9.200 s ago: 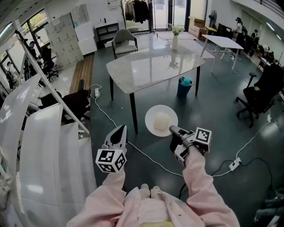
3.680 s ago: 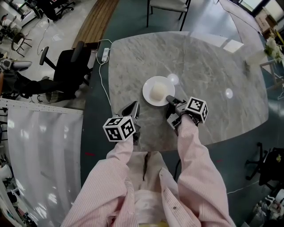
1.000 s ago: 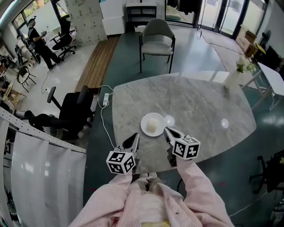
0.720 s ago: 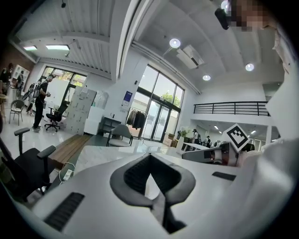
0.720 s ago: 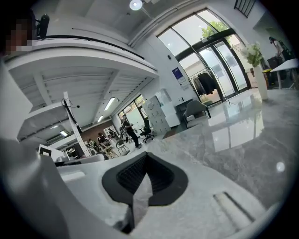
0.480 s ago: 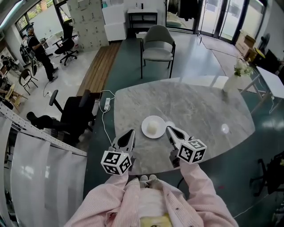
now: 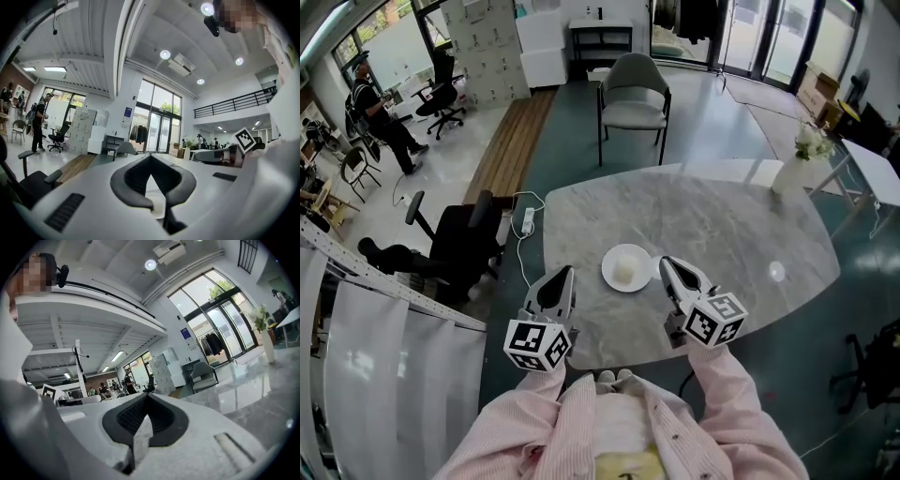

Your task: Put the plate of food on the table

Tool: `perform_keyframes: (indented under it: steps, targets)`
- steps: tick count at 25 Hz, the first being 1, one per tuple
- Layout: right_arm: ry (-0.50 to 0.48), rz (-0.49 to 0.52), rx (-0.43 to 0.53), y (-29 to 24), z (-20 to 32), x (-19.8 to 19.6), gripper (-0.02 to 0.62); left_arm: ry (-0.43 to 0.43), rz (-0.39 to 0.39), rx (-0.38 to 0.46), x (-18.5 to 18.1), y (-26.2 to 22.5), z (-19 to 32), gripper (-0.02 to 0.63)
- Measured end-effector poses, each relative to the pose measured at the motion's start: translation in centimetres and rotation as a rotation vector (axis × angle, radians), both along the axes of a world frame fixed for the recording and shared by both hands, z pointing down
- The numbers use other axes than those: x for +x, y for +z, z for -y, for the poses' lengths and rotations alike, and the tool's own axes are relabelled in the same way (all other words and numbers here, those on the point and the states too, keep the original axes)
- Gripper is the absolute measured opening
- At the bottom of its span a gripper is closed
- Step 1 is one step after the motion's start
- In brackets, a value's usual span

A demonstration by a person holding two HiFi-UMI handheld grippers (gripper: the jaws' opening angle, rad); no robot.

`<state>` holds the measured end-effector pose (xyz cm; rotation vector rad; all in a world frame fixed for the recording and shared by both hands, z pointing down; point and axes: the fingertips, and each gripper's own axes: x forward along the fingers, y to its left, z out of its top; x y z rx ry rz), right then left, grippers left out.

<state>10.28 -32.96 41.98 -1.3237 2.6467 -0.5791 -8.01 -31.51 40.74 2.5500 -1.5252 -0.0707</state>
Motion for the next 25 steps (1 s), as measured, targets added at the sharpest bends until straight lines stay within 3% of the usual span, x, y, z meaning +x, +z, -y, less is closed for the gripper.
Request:
perform_keyframes:
  steps: [25]
  targets:
    - [0.051, -0.043, 0.030, -0.3, 0.4, 1.7, 0.005, -0.083, 0.026, 0.024, -3.2, -0.5, 0.3, -0.009]
